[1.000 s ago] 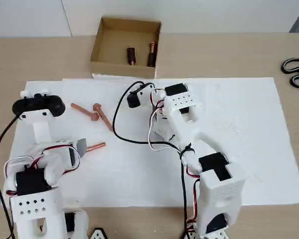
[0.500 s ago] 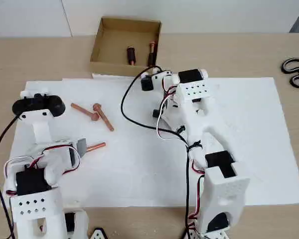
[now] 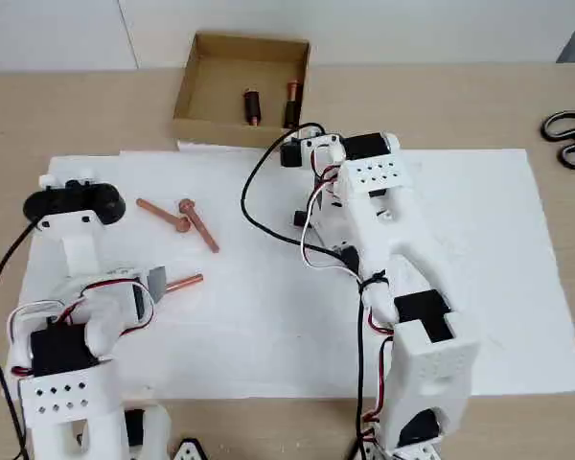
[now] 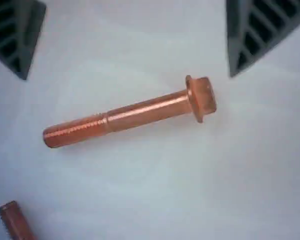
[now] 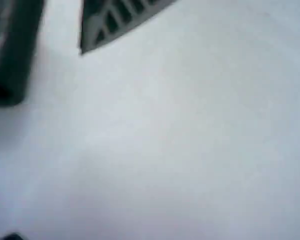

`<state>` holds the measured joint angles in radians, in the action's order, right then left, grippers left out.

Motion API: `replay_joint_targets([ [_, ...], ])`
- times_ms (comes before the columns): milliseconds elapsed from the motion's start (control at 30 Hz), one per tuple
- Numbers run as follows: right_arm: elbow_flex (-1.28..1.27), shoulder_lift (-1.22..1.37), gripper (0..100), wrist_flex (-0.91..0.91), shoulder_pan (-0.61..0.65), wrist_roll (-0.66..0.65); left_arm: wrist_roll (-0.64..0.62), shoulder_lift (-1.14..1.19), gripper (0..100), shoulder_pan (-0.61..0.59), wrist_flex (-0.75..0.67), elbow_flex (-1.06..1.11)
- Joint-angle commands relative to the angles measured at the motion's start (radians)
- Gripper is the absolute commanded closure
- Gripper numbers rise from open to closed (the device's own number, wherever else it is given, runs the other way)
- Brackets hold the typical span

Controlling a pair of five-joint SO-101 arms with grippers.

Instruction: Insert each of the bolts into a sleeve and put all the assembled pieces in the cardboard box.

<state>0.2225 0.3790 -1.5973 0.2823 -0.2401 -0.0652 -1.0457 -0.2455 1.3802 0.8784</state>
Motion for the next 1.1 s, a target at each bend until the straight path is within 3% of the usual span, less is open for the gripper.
replay_joint_targets([
  [0,0.025,-0.005,84.8,0.004,-0.002,0.008,0.003,-0.008,76,0.000,-0.021,-0.002],
  [567,0.028,0.119,84.8,-0.013,-0.013,0.005,0.003,-0.008,76,0.000,-0.020,-0.002],
  [833,0.031,0.117,84.9,-0.064,-0.025,-0.057,0.003,-0.008,76,-0.002,-0.020,-0.002],
  [1067,0.026,0.128,96.4,-0.053,-0.056,-0.057,0.003,-0.008,76,-0.002,-0.020,-0.002],
])
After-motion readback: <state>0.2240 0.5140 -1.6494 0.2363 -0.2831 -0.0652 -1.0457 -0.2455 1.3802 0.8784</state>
